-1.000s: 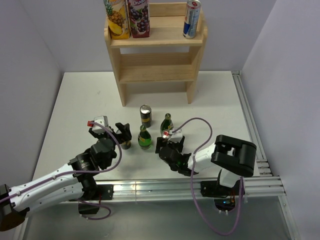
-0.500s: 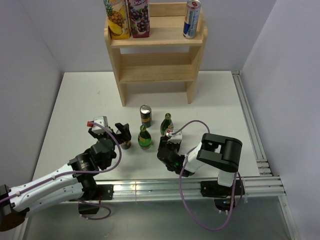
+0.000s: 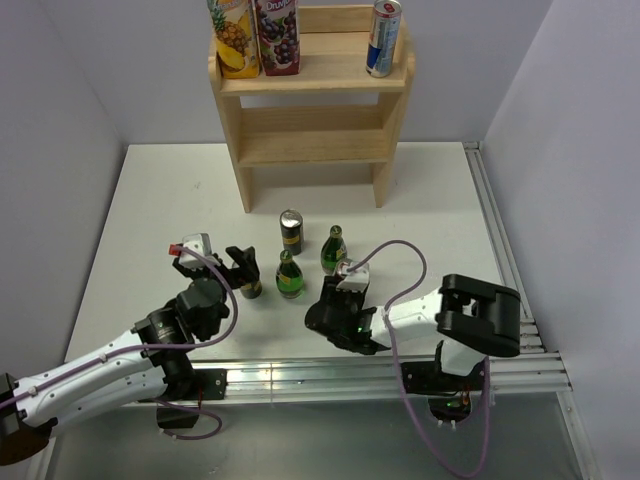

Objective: Place and organize the beverage onto the shelf

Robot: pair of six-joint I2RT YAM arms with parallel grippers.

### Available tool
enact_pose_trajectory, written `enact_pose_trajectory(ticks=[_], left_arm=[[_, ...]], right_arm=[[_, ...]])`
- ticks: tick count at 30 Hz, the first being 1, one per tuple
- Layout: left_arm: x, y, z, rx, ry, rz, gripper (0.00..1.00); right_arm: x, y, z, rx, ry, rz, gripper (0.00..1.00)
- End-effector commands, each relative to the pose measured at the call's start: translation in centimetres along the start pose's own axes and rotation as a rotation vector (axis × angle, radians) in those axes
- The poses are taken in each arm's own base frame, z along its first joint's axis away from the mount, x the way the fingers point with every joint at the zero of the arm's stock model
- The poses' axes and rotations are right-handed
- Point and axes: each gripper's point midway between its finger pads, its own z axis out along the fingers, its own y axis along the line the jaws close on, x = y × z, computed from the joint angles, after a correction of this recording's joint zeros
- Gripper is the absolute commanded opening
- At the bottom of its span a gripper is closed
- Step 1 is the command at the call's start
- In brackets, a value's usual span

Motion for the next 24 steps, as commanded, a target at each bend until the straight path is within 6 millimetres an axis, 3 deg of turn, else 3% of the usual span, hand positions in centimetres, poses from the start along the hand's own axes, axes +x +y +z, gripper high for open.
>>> enact_pose_trajectory(ticks=[1,2,3,5,6,10,11,12,13,14,15,16,17,18,19,21,22,23,24], left_arm=[[-0.1,0.3,-0.1,-0.007,-0.011,0.006,0.99],[0.1,0.2,0.0,-0.008,-0.007,0.009,0.99],[0.1,0.1,0.1,-0.009,-0.004,0.01,0.99],[0.2,0.0,0.1,-0.011,0.001,0.011,0.99],[0.4,0.0,0.2,-0.012,0.003,0.014,0.99],[0.4,0.1,0.1,-0.005,0.003,0.007,0.99],[0.3,0.1,0.0,-0.002,0.001,0.002,0.99],[0.3,0.2,0.0,-0.001,0.0,0.0,0.99],[0.3,0.2,-0.1,-0.001,-0.002,-0.005,0.99],[0.2,0.2,-0.2,0.001,-0.004,-0.008,0.99],[0.2,0.3,-0.2,0.001,-0.004,-0.008,0.99],[0.2,0.3,-0.2,0.002,-0.005,-0.009,0.99],[0.2,0.4,-0.2,0.002,-0.007,-0.01,0.99],[0.2,0.3,-0.2,0.003,-0.007,-0.013,0.99],[0.2,0.3,-0.2,0.003,-0.007,-0.015,0.99],[0.4,0.3,-0.1,0.001,-0.004,-0.01,0.99],[0.5,0.3,-0.1,0.001,-0.003,-0.012,0.99],[0.7,0.3,0.0,0.0,0.001,-0.005,0.99],[0.8,0.4,0.0,-0.003,0.003,-0.002,0.99]], right_arm=[[-4.0,0.1,-3.3,0.048,-0.103,0.032,0.0],[-5.9,1.6,-4.1,0.035,-0.122,0.075,0.0],[-6.6,1.2,-4.7,0.042,-0.124,0.021,0.0],[-10.0,3.3,-5.9,0.013,-0.147,0.034,0.0],[-11.2,3.7,-6.2,0.011,-0.157,-0.048,0.0],[-19.5,6.1,-8.1,-0.021,-0.221,-0.066,0.0],[-20.6,6.5,-8.1,-0.066,-0.204,-0.193,0.0],[-22.8,8.0,-8.3,-0.137,-0.219,-0.109,0.0],[-25.7,7.9,-8.8,-0.168,-0.235,-0.061,0.0],[-27.7,7.2,-8.1,-0.155,-0.251,-0.074,0.0],[-29.0,8.0,-8.0,-0.224,-0.248,-0.082,0.0],[-32.5,7.9,-8.1,-0.228,-0.271,-0.022,0.0],[-34.0,6.6,-6.7,-0.186,-0.278,-0.053,0.0],[-35.2,6.9,-6.4,-0.22,-0.283,-0.064,0.0],[-37.9,7.0,-6.3,-0.227,-0.306,-0.031,0.0],[-40.5,5.7,-4.6,-0.193,-0.326,-0.049,0.0],[-42.7,6.5,-4.4,-0.22,-0.345,-0.036,0.0],[-43.6,6.3,-3.9,-0.209,-0.345,-0.057,0.0],[-44.0,6.2,-2.0,-0.175,-0.339,-0.07,0.0]])
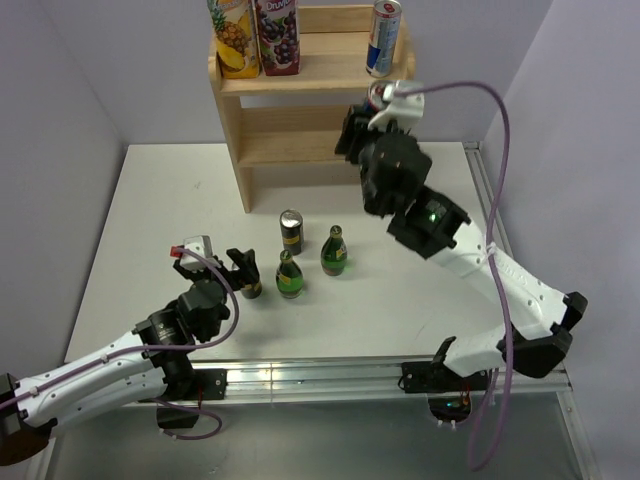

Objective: Place and organize the beverage onto the shelf

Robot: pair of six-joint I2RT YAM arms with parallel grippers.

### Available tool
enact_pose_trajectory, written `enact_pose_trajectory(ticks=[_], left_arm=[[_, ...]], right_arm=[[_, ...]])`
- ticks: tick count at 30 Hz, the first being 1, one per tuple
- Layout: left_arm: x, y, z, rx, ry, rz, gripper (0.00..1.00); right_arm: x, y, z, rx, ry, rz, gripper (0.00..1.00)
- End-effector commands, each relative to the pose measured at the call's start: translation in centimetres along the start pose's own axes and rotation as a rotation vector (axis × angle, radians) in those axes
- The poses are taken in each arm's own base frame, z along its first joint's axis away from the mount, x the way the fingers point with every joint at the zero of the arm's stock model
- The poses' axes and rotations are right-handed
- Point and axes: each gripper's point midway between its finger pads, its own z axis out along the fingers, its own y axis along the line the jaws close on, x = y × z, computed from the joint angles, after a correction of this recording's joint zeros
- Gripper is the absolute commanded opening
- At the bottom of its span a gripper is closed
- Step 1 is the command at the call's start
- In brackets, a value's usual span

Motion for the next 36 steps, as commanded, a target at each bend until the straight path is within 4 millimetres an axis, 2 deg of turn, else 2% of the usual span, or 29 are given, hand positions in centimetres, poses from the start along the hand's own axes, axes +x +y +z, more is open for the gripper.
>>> enact_pose_trajectory(ticks=[1,4,6,7,15,23,29,36], left_arm=[[0.2,-0.1,0.0,0.0,-0.002,-0.013,0.99],[0.3,0.0,0.0,-0.002,0.001,-0.011,0.99],[0.3,0.1,-0.1,-0.001,0.0,-0.018,0.99],[0.2,0.2,-0.1,-0.002,-0.001,-0.018,0.99],[-0.3,0.3,-0.5,0.005,-0.001,-0.034,0.99],[-0.2,0.0,-0.4,0.007,0.01,-0.024,0.99],[-0.5,0.1,-0.6,0.011,0.001,-0.035,0.99],[-0.7,0.2,-0.6,0.012,-0.003,-0.036,0.99]], right_arm=[[-4.6,1.1,2.8,-0.077,-0.052,-0.049,0.0],[-6.2,0.1,5.3,-0.032,-0.081,-0.079,0.0],[-6.8,0.3,6.6,-0.033,-0.087,-0.061,0.0],[-7.2,-0.4,7.5,-0.018,-0.093,-0.055,0.0],[-8.2,0.1,12.8,0.016,-0.12,-0.021,0.0],[-10.2,0.2,15.3,0.039,-0.19,-0.032,0.0],[-9.4,0.3,16.4,0.048,-0.202,-0.045,0.0],[-7.6,0.7,18.0,0.043,-0.18,-0.058,0.0]])
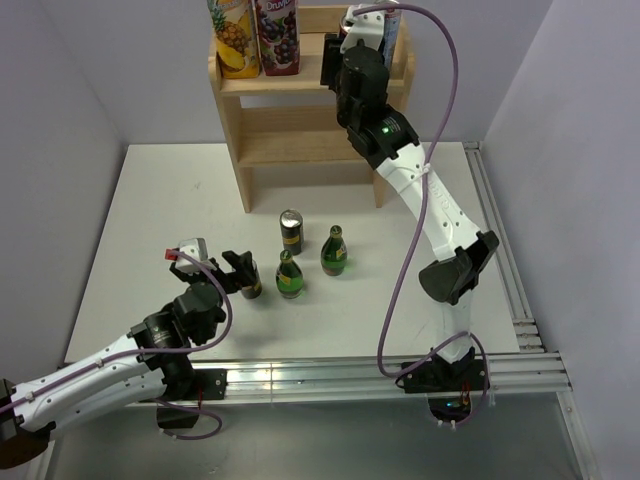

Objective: Place and organize the beverage onto the shelf

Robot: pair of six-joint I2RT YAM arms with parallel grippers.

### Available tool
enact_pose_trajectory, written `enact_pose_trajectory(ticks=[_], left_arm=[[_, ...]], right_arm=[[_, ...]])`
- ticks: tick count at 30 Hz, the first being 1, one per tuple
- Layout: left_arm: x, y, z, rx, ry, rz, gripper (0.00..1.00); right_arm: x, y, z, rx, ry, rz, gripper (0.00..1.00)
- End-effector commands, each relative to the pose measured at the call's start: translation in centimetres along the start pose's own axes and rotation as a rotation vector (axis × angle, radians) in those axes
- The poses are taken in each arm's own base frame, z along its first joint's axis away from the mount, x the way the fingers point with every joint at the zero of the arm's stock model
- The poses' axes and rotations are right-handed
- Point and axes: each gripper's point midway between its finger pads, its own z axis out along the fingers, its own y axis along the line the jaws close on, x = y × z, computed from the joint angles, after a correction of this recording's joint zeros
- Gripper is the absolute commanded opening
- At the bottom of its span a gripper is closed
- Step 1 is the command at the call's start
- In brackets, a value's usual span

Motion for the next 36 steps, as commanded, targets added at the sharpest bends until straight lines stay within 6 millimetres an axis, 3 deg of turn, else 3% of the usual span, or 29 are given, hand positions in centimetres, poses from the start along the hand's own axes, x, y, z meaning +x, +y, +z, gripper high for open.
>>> enact_pose_trajectory(ticks=[1,6,14,17,18,19,22,26,33,34,35,36], left_arm=[[-0.8,-0.5,-0.2,0.011,-0.009,-0.016,0.99],[-0.7,-0.5,-0.1,0.012,-0.008,-0.016,0.99],[-0.7,-0.7,-0.1,0.017,-0.009,-0.016,0.99],[-0.7,-0.7,0.0,0.016,-0.008,-0.012,0.99],[-0.7,-0.7,0.0,0.016,-0.008,-0.012,0.99],[-0.6,-0.7,-0.1,0.017,-0.007,-0.012,0.99],[-0.7,-0.8,-0.1,0.02,-0.008,-0.016,0.99],[-0.8,-0.6,-0.2,0.02,-0.008,-0.018,0.99],[-1.1,-0.4,-0.4,0.019,-0.012,-0.027,0.99],[-1.1,-0.4,-0.4,0.019,-0.012,-0.027,0.99],[-1.1,-0.4,-0.4,0.019,-0.012,-0.027,0.99],[-1.2,-0.4,-0.4,0.018,-0.013,-0.029,0.99]], right_arm=[[-3.4,0.1,0.5,-0.011,-0.107,0.061,0.0],[-1.7,0.6,1.6,-0.01,-0.089,0.05,0.0],[-0.7,0.5,2.2,0.004,-0.078,0.041,0.0],[-0.4,0.3,2.2,0.016,-0.07,0.05,0.25],[-0.2,0.3,2.2,0.018,-0.067,0.049,0.51],[-0.2,0.3,2.3,0.016,-0.068,0.051,0.65],[0.1,0.2,2.3,0.019,-0.062,0.048,0.81],[0.7,0.2,2.6,0.032,-0.054,0.042,0.86],[1.9,0.0,2.7,0.047,-0.041,0.044,0.83],[2.1,0.0,2.7,0.047,-0.037,0.042,0.81],[2.3,0.0,2.7,0.047,-0.035,0.04,0.68],[2.3,0.0,2.6,0.05,-0.033,0.044,0.62]])
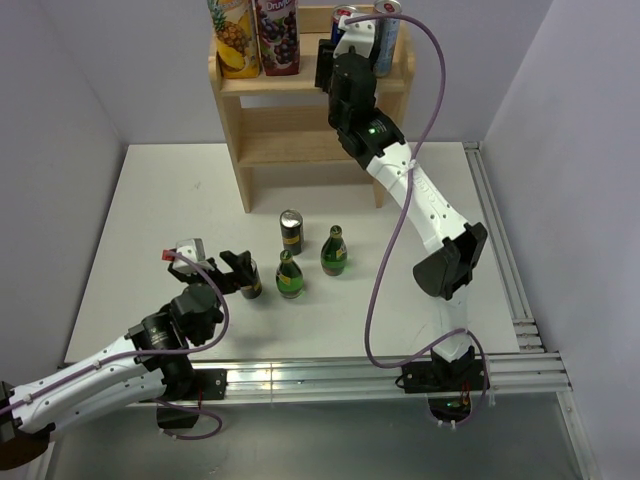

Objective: Place and organize the beverage onto the shelf

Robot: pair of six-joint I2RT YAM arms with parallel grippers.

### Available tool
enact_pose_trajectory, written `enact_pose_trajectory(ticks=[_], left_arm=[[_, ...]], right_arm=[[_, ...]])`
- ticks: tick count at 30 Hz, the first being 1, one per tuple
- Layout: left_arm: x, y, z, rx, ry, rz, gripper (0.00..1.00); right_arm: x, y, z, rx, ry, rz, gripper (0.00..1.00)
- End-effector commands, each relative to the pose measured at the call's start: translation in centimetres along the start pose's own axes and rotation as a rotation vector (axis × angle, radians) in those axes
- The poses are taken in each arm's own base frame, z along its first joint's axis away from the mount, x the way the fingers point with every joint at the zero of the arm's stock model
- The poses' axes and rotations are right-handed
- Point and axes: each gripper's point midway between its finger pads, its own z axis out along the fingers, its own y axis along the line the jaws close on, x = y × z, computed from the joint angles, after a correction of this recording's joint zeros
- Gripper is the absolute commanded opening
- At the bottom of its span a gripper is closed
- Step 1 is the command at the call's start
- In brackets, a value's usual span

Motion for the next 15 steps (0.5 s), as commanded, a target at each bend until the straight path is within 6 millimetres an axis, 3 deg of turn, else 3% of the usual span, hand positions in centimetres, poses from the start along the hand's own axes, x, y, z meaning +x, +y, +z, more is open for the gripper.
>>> enact_pose_trajectory(ticks=[1,2,5,15], left_arm=[[-0.8,-0.4,-0.3,0.01,-0.006,-0.015,0.99],[-0.9,-0.4,-0.3,0.009,-0.005,-0.015,0.99],[-0.9,-0.3,-0.3,0.009,-0.005,-0.015,0.99],[-1.3,-0.1,-0.6,0.006,-0.007,-0.018,0.99]], right_arm=[[-0.5,-1.0,0.0,0.039,-0.02,0.022,0.57],[-0.4,-1.0,0.0,0.041,-0.016,0.019,0.42],[0.5,-1.1,-0.1,0.045,-0.008,0.049,0.17],[2.0,-1.2,1.6,0.105,-0.017,-0.004,0.16]])
